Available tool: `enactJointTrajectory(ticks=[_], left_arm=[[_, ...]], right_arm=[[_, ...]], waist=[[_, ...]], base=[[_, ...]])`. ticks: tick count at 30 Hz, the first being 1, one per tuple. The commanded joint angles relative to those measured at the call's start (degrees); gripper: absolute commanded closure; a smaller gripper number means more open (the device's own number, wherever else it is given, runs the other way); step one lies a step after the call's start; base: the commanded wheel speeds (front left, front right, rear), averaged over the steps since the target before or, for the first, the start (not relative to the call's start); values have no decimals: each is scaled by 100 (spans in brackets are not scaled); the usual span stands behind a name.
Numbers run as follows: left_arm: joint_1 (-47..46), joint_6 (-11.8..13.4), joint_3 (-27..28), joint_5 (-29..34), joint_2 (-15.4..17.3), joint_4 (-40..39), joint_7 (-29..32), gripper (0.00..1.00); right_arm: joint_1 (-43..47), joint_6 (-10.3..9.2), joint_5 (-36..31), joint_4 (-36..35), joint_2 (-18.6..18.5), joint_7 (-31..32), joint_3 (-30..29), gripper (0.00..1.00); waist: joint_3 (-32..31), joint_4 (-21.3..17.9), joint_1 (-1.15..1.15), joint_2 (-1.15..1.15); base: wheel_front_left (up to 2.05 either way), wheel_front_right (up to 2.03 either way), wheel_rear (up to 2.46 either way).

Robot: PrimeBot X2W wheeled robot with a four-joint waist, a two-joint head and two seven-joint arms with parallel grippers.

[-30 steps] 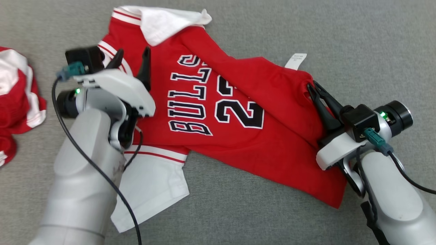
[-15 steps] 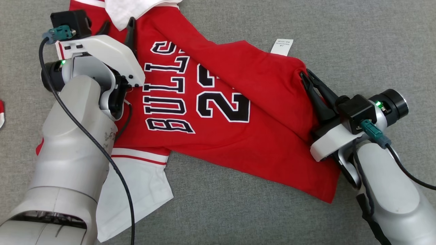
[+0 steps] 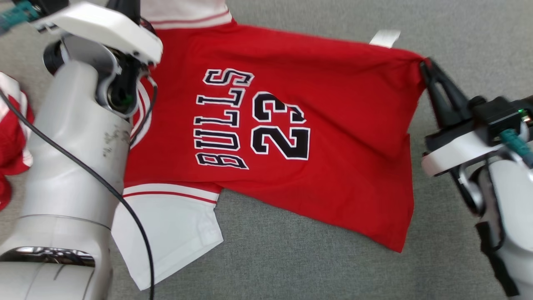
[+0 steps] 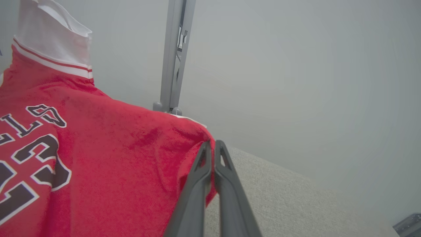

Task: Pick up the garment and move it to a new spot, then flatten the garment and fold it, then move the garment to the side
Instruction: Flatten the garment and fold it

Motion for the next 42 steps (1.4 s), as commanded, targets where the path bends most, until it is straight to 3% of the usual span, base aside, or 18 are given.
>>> enactJointTrajectory(ticks=[1, 9, 15, 23, 28, 32, 36, 42], left_arm=[[-98, -41, 5, -122, 74, -167, 68, 100], [288, -40, 85, -1358, 597, -1788, 786, 100], [475, 18, 209, -1630, 910, -2269, 1222, 100], [366, 343, 192, -1688, 1135, -2696, 1794, 100], [-25, 483, 4, -1433, 1313, -2721, 2023, 100], [-689, 407, -302, -939, 1405, -2359, 1822, 100], [-1309, 343, -527, -519, 1389, -1927, 1461, 100], [-2926, 110, -1103, 504, 1541, -1004, 247, 100]], right_arm=[[-80, -1, 69, -45, -91, -29, -59, 100], [-400, 0, 760, 62, -770, -29, 125, 100], [-867, -1, 1138, 324, -1224, -4, 746, 100], [-1636, -1, 1543, 514, -1591, 369, 1629, 100], [-2316, -1, 1804, 774, -1661, 681, 2193, 100], [-3144, -1, 1958, 1308, -1543, 868, 2621, 100], [-3866, -1, 1943, 1846, -1384, 883, 2799, 100], [-5540, -1, 1590, 3171, -858, 449, 2670, 100]], waist=[[-271, 61, 0, 0], [-1162, 124, 0, 0], [-1739, 114, 0, 0], [-2108, 76, 0, 0], [-1774, 29, 0, 0], [-1268, 3, 0, 0], [-809, -35, 0, 0], [225, -270, 0, 0]], base=[[0, 0, 0], [0, 0, 0], [0, 0, 0], [0, 0, 0], [0, 0, 0], [0, 0, 0], [0, 0, 0], [0, 0, 0]])
